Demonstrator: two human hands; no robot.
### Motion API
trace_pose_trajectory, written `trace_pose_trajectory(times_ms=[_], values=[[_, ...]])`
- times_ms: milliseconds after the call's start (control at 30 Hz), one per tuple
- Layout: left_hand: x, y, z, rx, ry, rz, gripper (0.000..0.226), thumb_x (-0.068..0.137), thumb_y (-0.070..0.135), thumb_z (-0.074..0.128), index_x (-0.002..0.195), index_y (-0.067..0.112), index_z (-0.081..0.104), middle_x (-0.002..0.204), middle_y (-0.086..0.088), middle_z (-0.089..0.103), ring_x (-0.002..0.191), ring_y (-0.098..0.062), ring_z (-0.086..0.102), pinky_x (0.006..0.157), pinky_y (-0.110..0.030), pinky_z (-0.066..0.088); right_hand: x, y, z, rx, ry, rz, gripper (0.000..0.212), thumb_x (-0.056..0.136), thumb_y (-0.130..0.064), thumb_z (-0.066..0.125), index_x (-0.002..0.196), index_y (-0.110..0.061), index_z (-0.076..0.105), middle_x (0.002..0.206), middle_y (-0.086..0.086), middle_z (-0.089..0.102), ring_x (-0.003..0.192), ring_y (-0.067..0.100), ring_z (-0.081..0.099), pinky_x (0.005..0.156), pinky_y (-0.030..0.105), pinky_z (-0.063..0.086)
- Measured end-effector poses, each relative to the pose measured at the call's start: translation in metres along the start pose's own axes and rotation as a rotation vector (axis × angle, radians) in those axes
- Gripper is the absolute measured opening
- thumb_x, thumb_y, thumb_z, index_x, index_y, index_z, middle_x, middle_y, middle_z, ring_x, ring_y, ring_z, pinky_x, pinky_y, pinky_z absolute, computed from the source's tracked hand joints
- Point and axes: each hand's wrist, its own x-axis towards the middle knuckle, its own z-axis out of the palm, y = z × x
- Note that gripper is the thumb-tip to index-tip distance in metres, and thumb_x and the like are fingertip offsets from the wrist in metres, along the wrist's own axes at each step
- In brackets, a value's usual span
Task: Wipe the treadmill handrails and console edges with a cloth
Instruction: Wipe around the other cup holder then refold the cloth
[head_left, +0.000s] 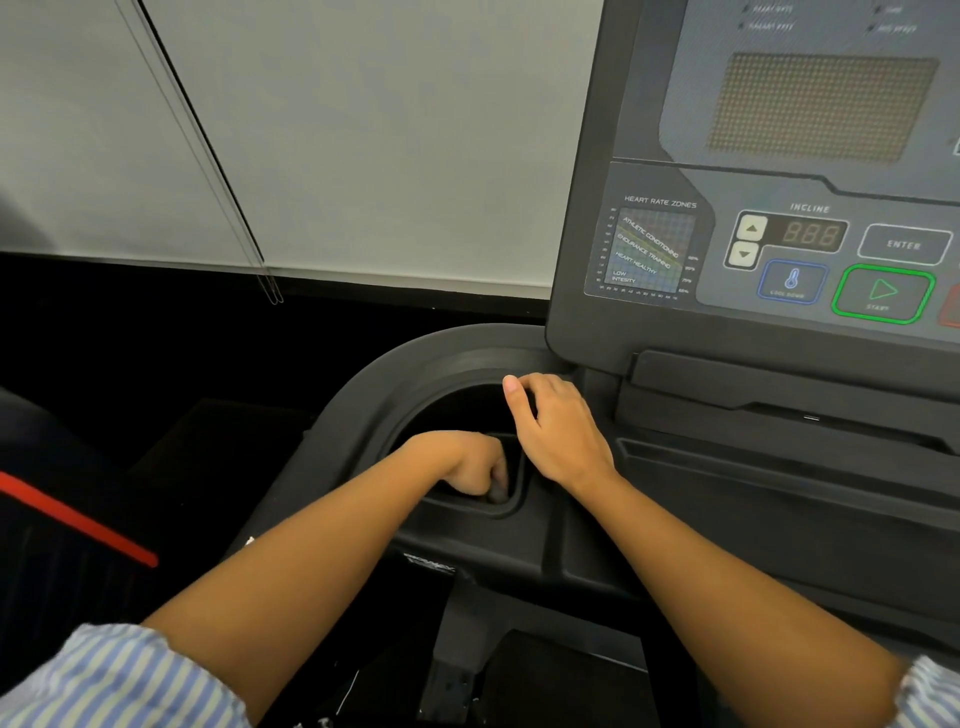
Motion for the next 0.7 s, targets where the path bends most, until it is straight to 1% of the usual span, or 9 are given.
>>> trace_pose_trajectory(times_ms=[67, 133, 200, 267, 367, 433, 500, 600, 700], values=[[-0.001, -0.007, -0.002, 0.078, -0.035, -0.06, 0.035, 0.092, 0.003, 0.044, 0.124, 0.011, 0.057, 0.127, -0.004, 0.056, 0.114, -0.024, 0.052, 0.083, -0.026, 0.042, -0.001, 0.0, -0.001, 0.01, -0.004, -0.001, 0.047, 0.097, -0.049, 0.027, 0.109, -0.016, 0.06, 0.11, -0.001, 0.06, 0.11, 0.014, 0.05, 0.095, 0.032, 0.04], [0.004, -0.018, -0.002, 0.243, -0.08, -0.142, 0.033, 0.093, 0.008, 0.046, 0.124, 0.007, 0.057, 0.127, -0.009, 0.056, 0.108, -0.025, 0.054, 0.091, -0.031, 0.044, -0.002, 0.001, -0.002, 0.019, -0.008, 0.007, 0.047, 0.098, -0.048, 0.027, 0.108, -0.016, 0.06, 0.109, -0.001, 0.06, 0.109, 0.013, 0.049, 0.094, 0.031, 0.04], [0.009, -0.023, 0.002, 0.348, -0.097, -0.207, 0.031, 0.093, 0.009, 0.048, 0.122, 0.006, 0.058, 0.123, -0.011, 0.057, 0.098, -0.025, 0.055, 0.089, -0.034, 0.046, -0.003, 0.002, -0.002, 0.023, -0.008, 0.01, 0.046, 0.098, -0.047, 0.027, 0.106, -0.017, 0.06, 0.108, -0.002, 0.06, 0.108, 0.012, 0.049, 0.094, 0.03, 0.039], [0.012, -0.023, 0.005, 0.377, -0.084, -0.227, 0.033, 0.09, 0.003, 0.05, 0.122, 0.006, 0.058, 0.123, -0.011, 0.057, 0.1, -0.027, 0.057, 0.086, -0.033, 0.047, -0.003, 0.002, -0.002, 0.024, -0.006, 0.011, 0.045, 0.098, -0.047, 0.027, 0.106, -0.017, 0.06, 0.108, -0.003, 0.06, 0.108, 0.011, 0.049, 0.094, 0.028, 0.039], [0.012, -0.023, 0.003, 0.247, -0.026, -0.2, 0.031, 0.09, 0.006, 0.052, 0.119, 0.009, 0.061, 0.122, -0.009, 0.058, 0.107, -0.028, 0.056, 0.089, -0.033, 0.047, -0.003, 0.001, -0.002, 0.022, -0.002, 0.006, 0.046, 0.098, -0.048, 0.027, 0.108, -0.016, 0.059, 0.11, -0.002, 0.06, 0.109, 0.012, 0.049, 0.095, 0.03, 0.039], [0.011, -0.023, 0.002, 0.012, -0.008, -0.144, 0.028, 0.09, 0.007, 0.053, 0.114, 0.014, 0.065, 0.121, -0.005, 0.06, 0.109, -0.023, 0.055, 0.094, -0.032, 0.045, -0.003, 0.0, -0.002, 0.022, 0.002, 0.002, 0.046, 0.098, -0.048, 0.028, 0.109, -0.016, 0.059, 0.111, -0.001, 0.06, 0.11, 0.013, 0.049, 0.096, 0.032, 0.04], [0.008, -0.017, 0.004, -0.198, 0.012, -0.082, 0.029, 0.087, 0.001, 0.053, 0.11, 0.014, 0.066, 0.119, -0.004, 0.062, 0.102, -0.016, 0.055, 0.092, -0.028, 0.044, -0.002, 0.0, -0.001, 0.015, 0.003, -0.004, 0.047, 0.097, -0.049, 0.028, 0.109, -0.016, 0.059, 0.111, -0.001, 0.06, 0.111, 0.014, 0.049, 0.096, 0.034, 0.04], [0.006, -0.008, 0.009, -0.248, 0.05, -0.052, 0.029, 0.086, 0.002, 0.055, 0.11, 0.014, 0.066, 0.118, -0.003, 0.062, 0.096, -0.014, 0.051, 0.088, -0.026, 0.041, 0.0, -0.001, 0.0, 0.009, 0.006, -0.011, 0.048, 0.097, -0.05, 0.028, 0.11, -0.015, 0.059, 0.111, 0.001, 0.06, 0.111, 0.016, 0.05, 0.097, 0.036, 0.04], [0.0, -0.014, 0.009, -0.299, 0.019, -0.061, 0.031, 0.087, 0.003, 0.055, 0.115, 0.014, 0.064, 0.12, -0.002, 0.061, 0.108, -0.015, 0.053, 0.096, -0.028, 0.04, 0.0, 0.0, 0.0, 0.009, 0.009, -0.017, 0.048, 0.097, -0.05, 0.027, 0.11, -0.015, 0.059, 0.11, 0.002, 0.06, 0.11, 0.017, 0.051, 0.097, 0.038, 0.041]])
